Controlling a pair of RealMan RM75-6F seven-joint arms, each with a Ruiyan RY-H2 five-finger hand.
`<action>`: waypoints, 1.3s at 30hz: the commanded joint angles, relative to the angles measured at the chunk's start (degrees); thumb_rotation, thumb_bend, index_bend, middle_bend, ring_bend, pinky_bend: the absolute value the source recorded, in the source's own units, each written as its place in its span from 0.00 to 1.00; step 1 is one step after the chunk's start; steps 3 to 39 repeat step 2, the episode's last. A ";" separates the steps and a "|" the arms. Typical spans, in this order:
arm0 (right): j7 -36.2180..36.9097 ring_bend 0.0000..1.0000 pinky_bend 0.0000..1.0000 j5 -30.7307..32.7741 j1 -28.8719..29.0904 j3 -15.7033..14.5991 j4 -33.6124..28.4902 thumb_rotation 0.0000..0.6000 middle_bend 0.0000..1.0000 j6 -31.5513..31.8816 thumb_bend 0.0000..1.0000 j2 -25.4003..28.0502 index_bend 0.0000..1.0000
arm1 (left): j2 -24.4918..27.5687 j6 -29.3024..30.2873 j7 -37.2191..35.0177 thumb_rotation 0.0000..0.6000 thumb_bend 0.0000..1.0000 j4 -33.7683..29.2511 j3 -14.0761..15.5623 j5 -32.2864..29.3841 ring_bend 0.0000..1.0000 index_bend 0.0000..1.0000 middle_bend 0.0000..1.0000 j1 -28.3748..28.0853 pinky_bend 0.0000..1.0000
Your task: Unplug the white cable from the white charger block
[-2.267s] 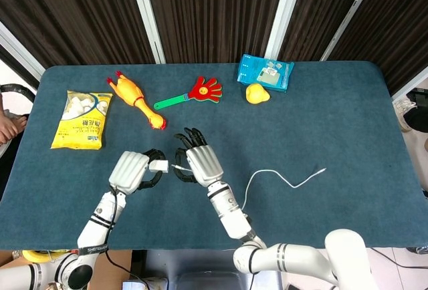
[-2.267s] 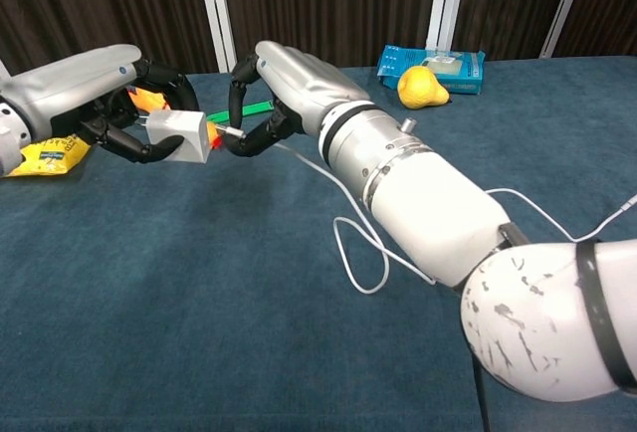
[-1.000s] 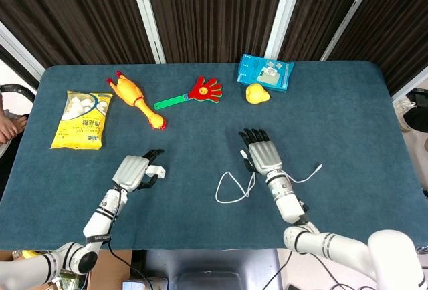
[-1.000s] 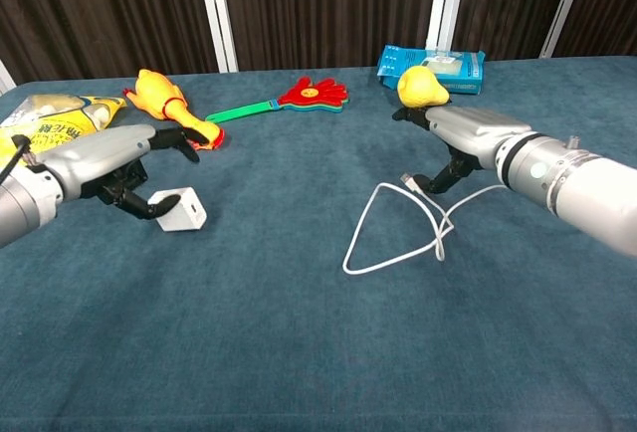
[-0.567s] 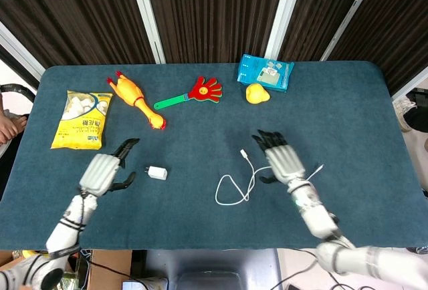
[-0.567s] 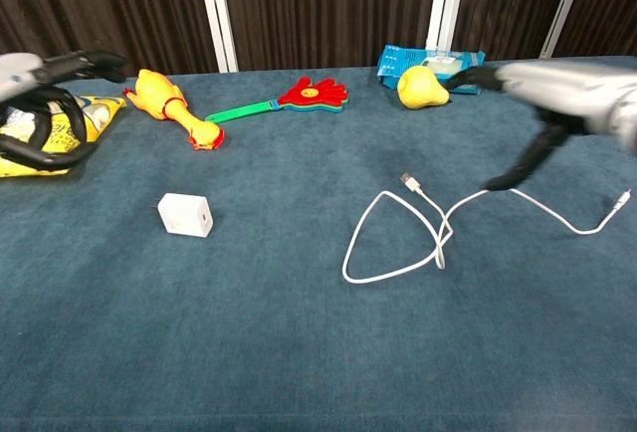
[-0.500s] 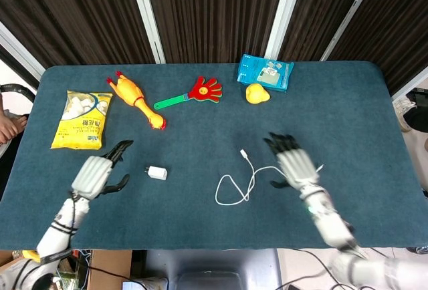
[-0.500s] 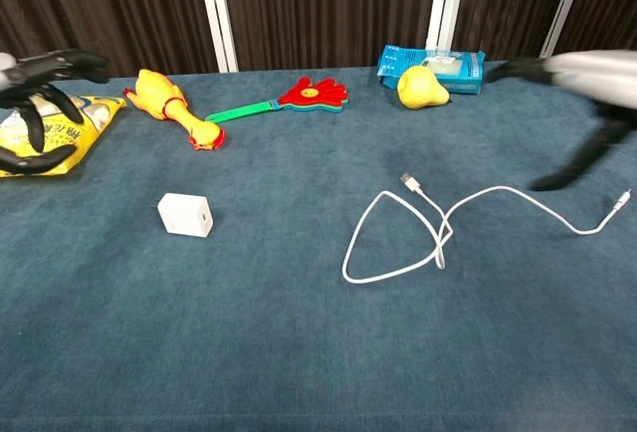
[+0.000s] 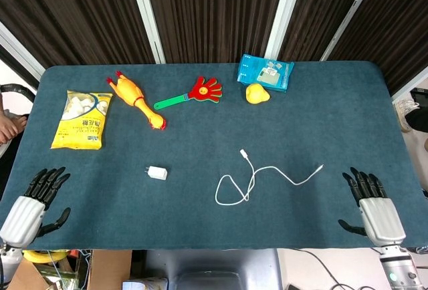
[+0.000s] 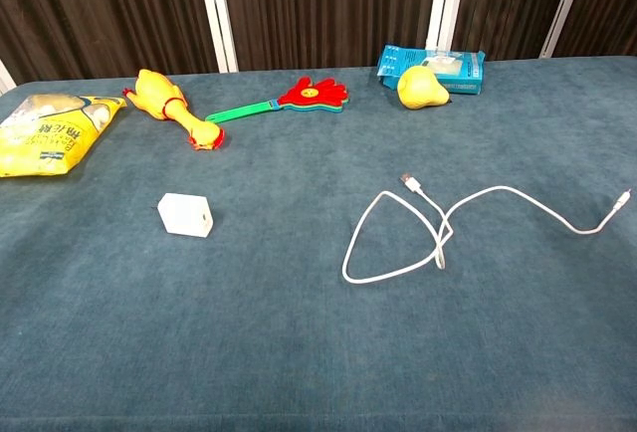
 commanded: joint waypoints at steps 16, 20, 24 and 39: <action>0.82 0.00 0.00 -0.73 -1.25 0.56 0.82 1.00 0.00 0.32 0.25 -0.20 0.00 | 1.61 -3.62 3.00 1.00 0.42 -2.58 1.45 -0.26 0.00 0.00 0.00 0.58 0.00; 0.82 0.00 0.00 -0.73 -1.25 0.56 0.82 1.00 0.00 0.32 0.25 -0.20 0.00 | 1.61 -3.62 3.00 1.00 0.42 -2.58 1.45 -0.26 0.00 0.00 0.00 0.58 0.00; 0.82 0.00 0.00 -0.73 -1.25 0.56 0.82 1.00 0.00 0.32 0.25 -0.20 0.00 | 1.61 -3.62 3.00 1.00 0.42 -2.58 1.45 -0.26 0.00 0.00 0.00 0.58 0.00; 0.82 0.00 0.00 -0.73 -1.25 0.56 0.82 1.00 0.00 0.32 0.25 -0.20 0.00 | 1.61 -3.62 3.00 1.00 0.42 -2.58 1.45 -0.26 0.00 0.00 0.00 0.58 0.00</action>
